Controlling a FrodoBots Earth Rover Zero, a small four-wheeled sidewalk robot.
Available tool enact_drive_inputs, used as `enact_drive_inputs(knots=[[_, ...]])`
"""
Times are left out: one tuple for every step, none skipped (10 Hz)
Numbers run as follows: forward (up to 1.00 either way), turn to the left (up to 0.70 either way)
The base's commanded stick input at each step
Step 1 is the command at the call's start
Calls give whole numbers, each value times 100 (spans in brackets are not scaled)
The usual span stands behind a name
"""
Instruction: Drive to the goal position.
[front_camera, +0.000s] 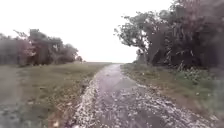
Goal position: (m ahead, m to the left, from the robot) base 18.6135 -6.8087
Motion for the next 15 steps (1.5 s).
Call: enact_drive_inputs(knots=[[100,-27],[100,-26],[100,-13],[100,0],[100,0],[100,0],[100,0],[100,0],[100,1],[100,3],[100,4],[100,7],[100,9],[100,11],[100,14]])
